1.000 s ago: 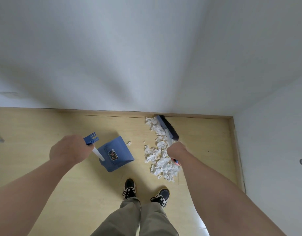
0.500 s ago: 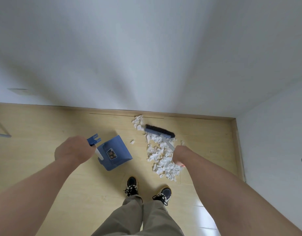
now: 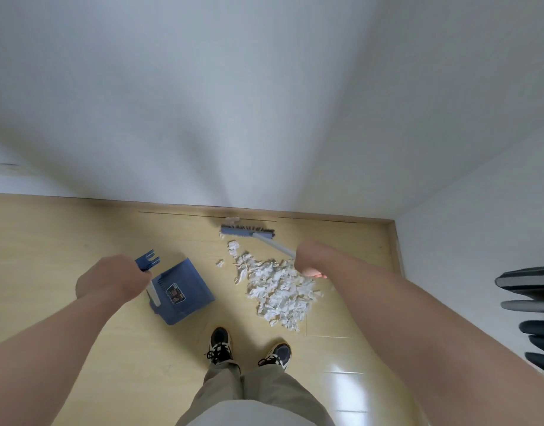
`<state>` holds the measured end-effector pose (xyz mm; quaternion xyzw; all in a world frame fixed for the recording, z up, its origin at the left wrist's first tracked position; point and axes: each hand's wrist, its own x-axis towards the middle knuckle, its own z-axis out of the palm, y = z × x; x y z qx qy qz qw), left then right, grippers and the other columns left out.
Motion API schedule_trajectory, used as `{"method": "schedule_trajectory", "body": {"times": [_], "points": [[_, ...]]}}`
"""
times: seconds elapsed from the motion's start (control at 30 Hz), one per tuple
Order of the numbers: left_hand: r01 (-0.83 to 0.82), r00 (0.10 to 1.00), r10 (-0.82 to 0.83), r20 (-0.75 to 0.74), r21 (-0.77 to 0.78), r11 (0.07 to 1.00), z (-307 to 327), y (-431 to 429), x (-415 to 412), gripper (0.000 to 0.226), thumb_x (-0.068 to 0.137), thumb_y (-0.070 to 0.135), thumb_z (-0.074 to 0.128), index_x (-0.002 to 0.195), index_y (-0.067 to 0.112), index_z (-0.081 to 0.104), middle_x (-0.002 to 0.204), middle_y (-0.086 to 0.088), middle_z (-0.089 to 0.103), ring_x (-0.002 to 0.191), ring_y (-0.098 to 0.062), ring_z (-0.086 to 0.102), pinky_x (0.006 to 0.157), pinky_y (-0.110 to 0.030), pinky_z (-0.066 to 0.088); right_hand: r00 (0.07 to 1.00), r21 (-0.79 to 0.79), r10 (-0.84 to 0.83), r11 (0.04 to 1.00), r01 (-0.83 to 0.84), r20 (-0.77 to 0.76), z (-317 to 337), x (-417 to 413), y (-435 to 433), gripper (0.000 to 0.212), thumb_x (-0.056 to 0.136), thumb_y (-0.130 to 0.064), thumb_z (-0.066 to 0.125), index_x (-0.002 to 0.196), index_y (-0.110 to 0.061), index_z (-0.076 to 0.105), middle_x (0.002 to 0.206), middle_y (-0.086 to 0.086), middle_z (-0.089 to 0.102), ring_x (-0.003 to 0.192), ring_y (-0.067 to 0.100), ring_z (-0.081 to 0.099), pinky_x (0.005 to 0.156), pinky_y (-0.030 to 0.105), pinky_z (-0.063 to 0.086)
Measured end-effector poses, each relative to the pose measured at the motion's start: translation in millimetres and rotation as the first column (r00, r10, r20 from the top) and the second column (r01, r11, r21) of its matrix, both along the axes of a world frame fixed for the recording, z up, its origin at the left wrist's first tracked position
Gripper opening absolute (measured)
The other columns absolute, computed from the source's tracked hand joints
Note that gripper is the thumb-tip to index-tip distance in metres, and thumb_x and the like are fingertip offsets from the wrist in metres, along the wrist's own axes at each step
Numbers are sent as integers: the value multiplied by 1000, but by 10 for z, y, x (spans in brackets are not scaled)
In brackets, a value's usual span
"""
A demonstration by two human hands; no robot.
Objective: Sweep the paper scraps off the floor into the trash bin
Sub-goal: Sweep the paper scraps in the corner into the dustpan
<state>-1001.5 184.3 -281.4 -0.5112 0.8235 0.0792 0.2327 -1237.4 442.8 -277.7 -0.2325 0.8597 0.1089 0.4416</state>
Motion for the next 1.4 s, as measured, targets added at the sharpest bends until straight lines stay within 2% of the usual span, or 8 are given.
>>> {"method": "schedule_trajectory", "body": {"times": [0.13,0.2,0.3,0.4,0.73,0.93,1.13,1.4], "points": [[7,1000,-7,10,0,1000,-41,-95,59,30,90,39,58,69,17,62,70,-3,65,63,-23,62,61,-26,46,999,-51,34,998,-35,-13,-212,23,-409,25,95,0,50,118,-8,53,74,6,48,60,17,52,62,26,47],[35,999,-35,26,0,999,-63,-132,72,32,90,41,57,69,18,62,69,-2,64,63,-22,63,59,-25,45,1000,-36,24,999,-25,-17,-378,6,-586,32,94,0,51,126,-2,52,73,6,48,59,16,53,57,24,45],[94,995,-94,40,7,996,-132,-227,111,35,91,45,56,68,19,61,68,0,64,62,-20,62,56,-24,43,998,-39,53,998,-54,-15,-535,27,-824,26,94,-1,50,117,-11,46,74,5,48,59,14,50,57,24,45],[126,991,-125,55,-6,992,-199,-293,148,37,92,45,55,67,19,60,67,1,62,60,-18,60,55,-24,42,997,-24,82,996,-82,-9,-633,105,-928,25,92,-2,52,115,-9,50,77,3,47,68,16,54,60,24,45],[196,975,-197,104,19,980,-169,-274,243,35,96,43,50,70,22,60,71,5,63,62,-14,60,55,-23,41,977,134,213,968,-211,2,-386,398,-227,28,90,-2,53,116,-10,59,77,-2,50,59,11,48,54,24,41],[212,974,-213,83,21,977,-40,-296,413,36,94,45,52,68,20,58,73,3,63,67,-18,63,58,-24,44,957,148,280,952,-267,-78,-29,423,-40,12,89,-3,55,94,-13,58,79,-1,55,69,17,56,70,29,54],[206,974,-206,90,12,978,39,-211,643,39,95,45,49,68,19,61,70,1,64,63,-18,63,58,-24,46,945,91,311,949,-303,-98,62,633,-93,17,89,-5,54,101,-14,60,83,-1,54,79,20,60,81,35,56],[245,962,-247,116,32,969,-57,-378,884,43,96,49,44,72,20,64,70,2,64,63,-17,62,57,-24,44,943,105,315,947,-304,-109,-24,1336,-208,34,90,-6,57,123,-14,58,79,-3,47,73,16,58,68,28,50]]}}
